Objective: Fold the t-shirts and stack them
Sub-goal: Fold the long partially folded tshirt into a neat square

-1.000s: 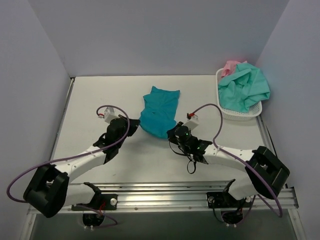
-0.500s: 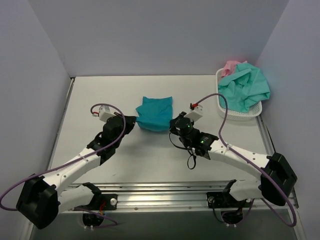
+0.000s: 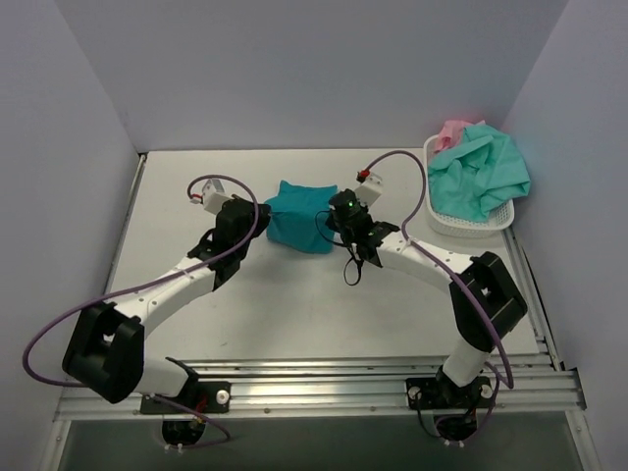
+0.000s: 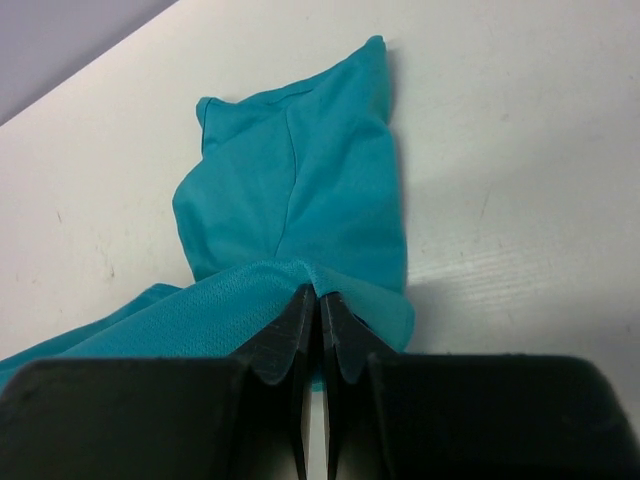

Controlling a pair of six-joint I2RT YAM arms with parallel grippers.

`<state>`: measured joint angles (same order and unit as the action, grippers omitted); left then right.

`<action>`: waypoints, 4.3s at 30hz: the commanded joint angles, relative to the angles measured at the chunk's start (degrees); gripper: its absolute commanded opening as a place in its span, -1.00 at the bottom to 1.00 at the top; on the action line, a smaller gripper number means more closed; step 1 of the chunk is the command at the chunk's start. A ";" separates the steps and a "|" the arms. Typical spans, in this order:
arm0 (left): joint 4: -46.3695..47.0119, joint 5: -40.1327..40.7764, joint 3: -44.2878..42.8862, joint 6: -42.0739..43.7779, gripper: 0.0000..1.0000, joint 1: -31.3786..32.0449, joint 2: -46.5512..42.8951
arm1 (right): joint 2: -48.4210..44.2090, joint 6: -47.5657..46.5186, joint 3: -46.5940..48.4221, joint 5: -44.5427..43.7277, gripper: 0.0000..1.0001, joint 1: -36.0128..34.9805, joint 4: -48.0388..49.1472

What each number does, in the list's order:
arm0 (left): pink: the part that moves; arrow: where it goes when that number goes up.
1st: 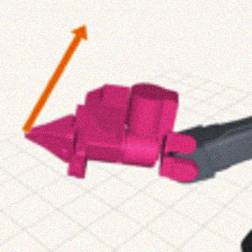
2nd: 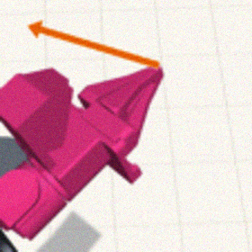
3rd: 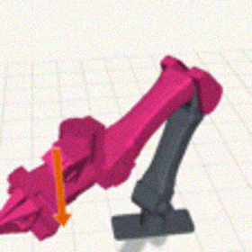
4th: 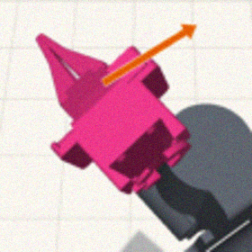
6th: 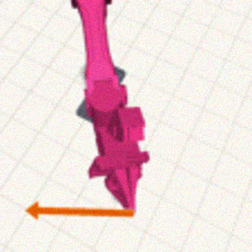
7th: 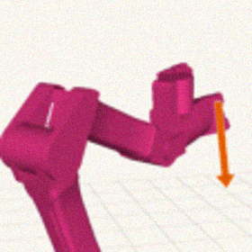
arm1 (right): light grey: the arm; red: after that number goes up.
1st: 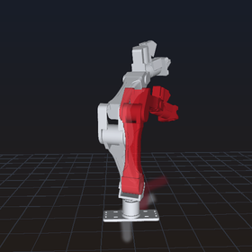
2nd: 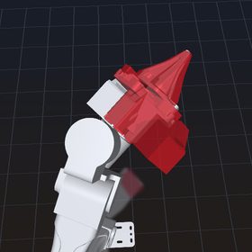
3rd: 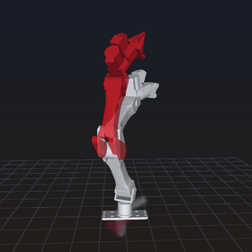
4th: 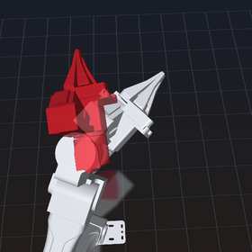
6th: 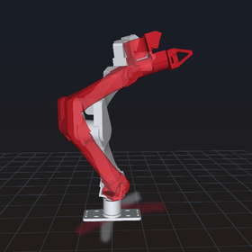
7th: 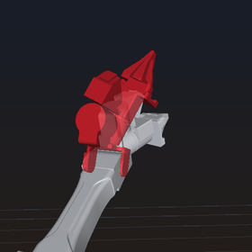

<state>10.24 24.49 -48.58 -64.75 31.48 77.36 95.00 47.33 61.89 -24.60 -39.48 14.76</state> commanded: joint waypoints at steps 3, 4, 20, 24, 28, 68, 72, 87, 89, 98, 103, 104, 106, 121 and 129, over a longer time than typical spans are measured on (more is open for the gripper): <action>5.22 -3.30 -6.61 1.47 -0.87 -4.75 7.26 | 4.05 -3.38 7.62 2.36 -1.00 3.53 1.06; 6.71 -5.22 -7.23 1.47 -0.87 -5.46 9.89 | 4.75 -3.91 8.50 2.62 -1.00 4.41 0.97; 14.98 -14.55 -23.66 0.77 -0.88 -12.76 33.02 | 26.53 -6.29 28.28 15.97 -1.00 13.03 3.69; 15.69 -16.05 -27.09 0.94 -0.88 -14.25 36.62 | 31.29 -6.55 33.81 19.67 -1.00 14.43 3.87; 17.26 -17.89 -30.52 1.55 -0.88 -14.96 40.75 | 34.89 -6.73 38.30 22.31 -1.00 15.84 4.31; 28.23 -25.64 -55.26 11.93 0.88 -18.65 50.54 | 17.94 -4.54 19.76 36.20 -0.41 19.80 39.39; 30.80 -25.02 -43.29 11.84 0.88 -18.92 43.76 | 23.01 -1.55 21.78 37.87 -0.88 18.83 38.41; 35.72 -26.34 -27.11 9.91 0.88 -21.20 39.45 | 54.66 6.37 52.97 50.00 -1.00 16.98 37.71; 36.43 -26.51 -26.40 10.08 0.88 -21.38 39.27 | 56.08 5.85 54.82 49.65 -1.00 17.07 36.57; 37.92 -28.71 -23.76 11.49 0.89 -21.38 40.06 | 65.03 5.40 64.93 42.11 -0.99 19.71 35.69; 37.14 -29.33 -23.49 13.16 0.89 -21.38 40.24 | 70.40 6.98 71.96 36.39 -0.90 21.29 33.23; 37.05 -29.24 -23.49 13.25 0.89 -21.46 40.24 | 71.54 7.33 72.84 35.59 -0.89 21.47 33.31; 37.05 -29.50 -23.49 13.77 0.89 -21.47 40.24 | 72.25 7.77 72.85 33.66 -0.88 21.90 34.19; 35.39 -30.47 -24.29 15.62 0.90 -21.55 40.24 | 63.66 2.86 57.79 30.75 -0.22 25.16 43.67; 15.42 -17.37 -22.88 11.41 0.90 -22.52 35.84 | 32.91 -4.70 25.42 25.49 1.00 24.98 50.70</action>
<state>32.58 1.69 -71.66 -51.29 10.07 116.81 140.64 47.35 94.78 4.36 -14.66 58.33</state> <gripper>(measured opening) 0.952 0.996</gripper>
